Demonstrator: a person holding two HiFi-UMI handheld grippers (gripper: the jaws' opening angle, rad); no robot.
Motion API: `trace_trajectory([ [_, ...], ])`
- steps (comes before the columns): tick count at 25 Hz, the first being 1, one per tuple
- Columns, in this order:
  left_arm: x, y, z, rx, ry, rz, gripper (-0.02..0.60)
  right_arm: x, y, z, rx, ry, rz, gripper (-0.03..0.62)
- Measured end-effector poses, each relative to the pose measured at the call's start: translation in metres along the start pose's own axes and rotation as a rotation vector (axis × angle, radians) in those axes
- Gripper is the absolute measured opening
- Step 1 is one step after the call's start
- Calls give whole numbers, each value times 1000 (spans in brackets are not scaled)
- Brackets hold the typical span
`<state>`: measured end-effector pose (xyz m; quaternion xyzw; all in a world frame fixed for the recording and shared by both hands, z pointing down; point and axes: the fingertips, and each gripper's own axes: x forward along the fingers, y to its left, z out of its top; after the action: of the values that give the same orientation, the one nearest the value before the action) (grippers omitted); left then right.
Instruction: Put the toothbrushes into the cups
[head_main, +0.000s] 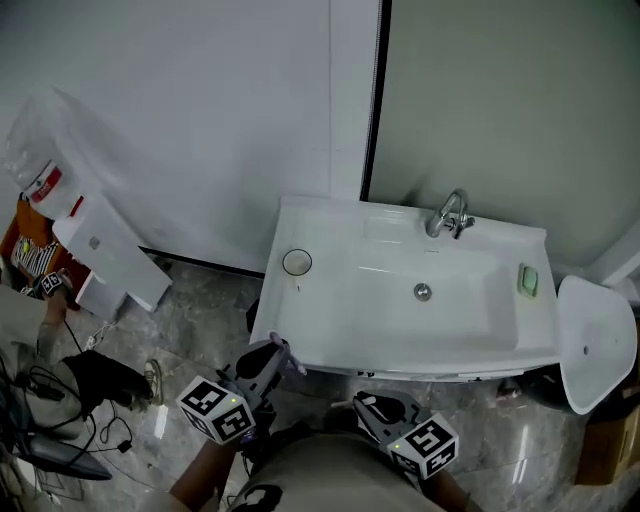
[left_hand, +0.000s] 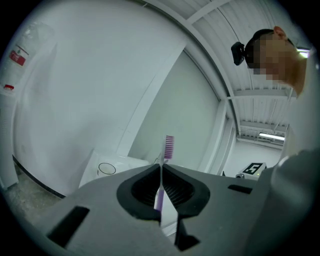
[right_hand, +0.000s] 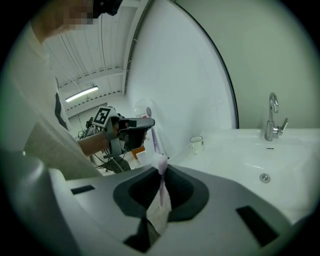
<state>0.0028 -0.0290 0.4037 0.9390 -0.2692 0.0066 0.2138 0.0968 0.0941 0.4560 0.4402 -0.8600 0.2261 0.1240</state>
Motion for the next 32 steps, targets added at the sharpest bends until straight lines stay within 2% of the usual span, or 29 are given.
trace_trajectory([
  [9, 30, 7, 14, 84, -22, 147, 29, -15, -37, -5, 4, 17, 82, 37],
  [16, 37, 40, 43, 83, -87, 196, 29, 0, -45, 2, -2, 26, 106, 37],
  [21, 46, 71, 54, 78, -112, 182, 29, 14, -59, 16, 1, 22, 50, 37],
  [25, 60, 100, 67, 104, -138, 147, 29, 36, -63, 27, -4, 38, 18, 37],
  [28, 79, 129, 67, 111, -116, 141, 29, 51, -64, 35, -2, 55, -1, 37],
  [32, 95, 149, 76, 106, -126, 90, 29, 69, -60, 39, 7, 84, -19, 37],
])
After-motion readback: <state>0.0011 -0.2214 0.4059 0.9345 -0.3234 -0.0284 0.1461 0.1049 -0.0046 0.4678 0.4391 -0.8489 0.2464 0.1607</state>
